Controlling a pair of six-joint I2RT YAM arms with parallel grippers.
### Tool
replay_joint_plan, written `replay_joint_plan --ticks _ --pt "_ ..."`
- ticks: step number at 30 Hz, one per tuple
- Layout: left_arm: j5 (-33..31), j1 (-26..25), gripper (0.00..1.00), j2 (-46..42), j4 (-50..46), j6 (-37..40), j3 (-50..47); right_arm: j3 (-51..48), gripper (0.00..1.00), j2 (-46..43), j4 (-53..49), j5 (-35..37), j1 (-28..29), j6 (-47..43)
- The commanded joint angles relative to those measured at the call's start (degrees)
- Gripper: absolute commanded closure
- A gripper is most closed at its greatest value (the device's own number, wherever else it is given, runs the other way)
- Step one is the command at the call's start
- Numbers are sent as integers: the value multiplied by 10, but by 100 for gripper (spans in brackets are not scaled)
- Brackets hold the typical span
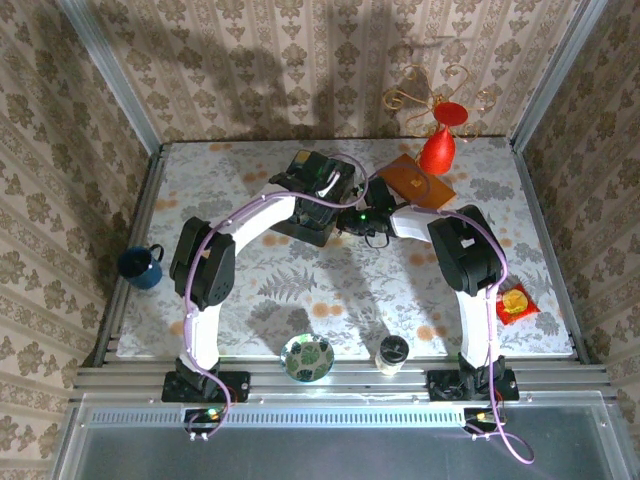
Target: Unlock the padlock with the key
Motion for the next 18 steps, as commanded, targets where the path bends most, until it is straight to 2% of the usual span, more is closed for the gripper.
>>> replay_joint_plan --ticks 1,18 --pt "-22 13 22 1 -63 -8 -38 5 100 -13 13 -8 -15 14" --pt "-2 34 27 -7 -60 -16 -76 39 100 -7 -12 -19 -64 -18"
